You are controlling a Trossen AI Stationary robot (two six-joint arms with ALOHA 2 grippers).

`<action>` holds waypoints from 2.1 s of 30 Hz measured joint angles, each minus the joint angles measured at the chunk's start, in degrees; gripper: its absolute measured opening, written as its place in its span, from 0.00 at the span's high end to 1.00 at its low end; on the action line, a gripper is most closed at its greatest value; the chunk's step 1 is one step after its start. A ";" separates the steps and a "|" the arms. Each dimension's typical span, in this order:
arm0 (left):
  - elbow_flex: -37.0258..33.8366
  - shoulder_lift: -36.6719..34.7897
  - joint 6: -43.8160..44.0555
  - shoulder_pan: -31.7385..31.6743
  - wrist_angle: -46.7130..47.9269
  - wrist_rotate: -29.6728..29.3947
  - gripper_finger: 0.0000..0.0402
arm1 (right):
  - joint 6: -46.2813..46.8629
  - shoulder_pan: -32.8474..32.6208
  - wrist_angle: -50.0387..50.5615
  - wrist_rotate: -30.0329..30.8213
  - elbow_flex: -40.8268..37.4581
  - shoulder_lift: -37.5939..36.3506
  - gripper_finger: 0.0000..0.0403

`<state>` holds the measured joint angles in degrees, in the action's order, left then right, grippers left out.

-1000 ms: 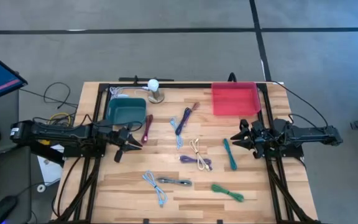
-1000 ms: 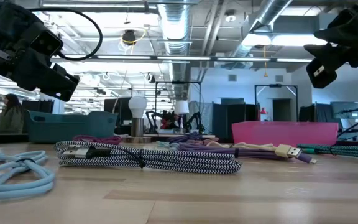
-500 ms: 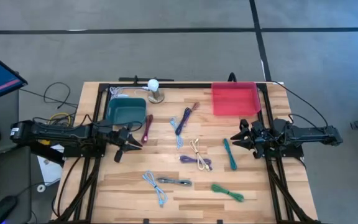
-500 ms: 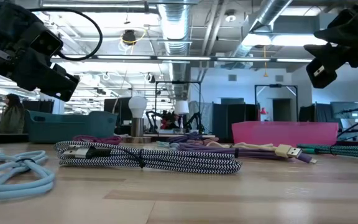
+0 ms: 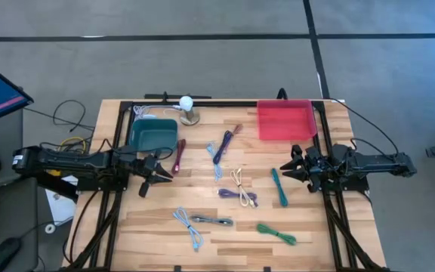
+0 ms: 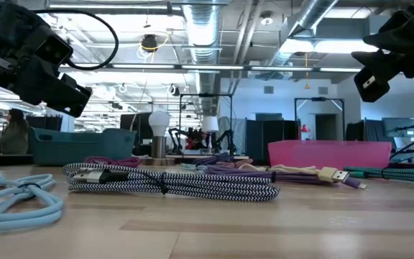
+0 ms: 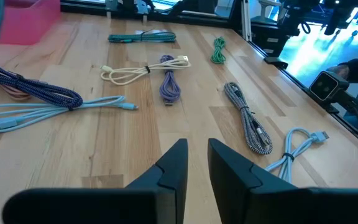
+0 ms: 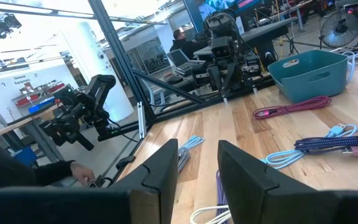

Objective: Pick & Place USB Port

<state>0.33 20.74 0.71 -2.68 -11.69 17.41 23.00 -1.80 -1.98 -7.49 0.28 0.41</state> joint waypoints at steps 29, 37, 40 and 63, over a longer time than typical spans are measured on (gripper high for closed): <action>-0.01 0.02 -0.23 -0.02 -0.01 0.00 0.85 | 0.00 -0.01 0.00 0.01 0.01 0.00 0.73; -0.01 0.00 -0.31 0.00 -0.01 0.00 0.85 | 0.00 -0.02 0.00 0.01 0.02 0.00 0.73; -0.01 0.02 -0.40 -0.01 -0.01 0.00 0.85 | 0.00 -0.01 -0.02 0.01 -0.01 -0.01 0.73; 0.01 0.01 -0.42 0.00 -0.36 0.00 0.85 | 6.99 -0.02 -0.98 0.00 0.00 -0.01 0.73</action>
<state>0.34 20.75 0.30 -2.68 -12.05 17.41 30.00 -1.82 -2.96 -7.49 0.28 0.40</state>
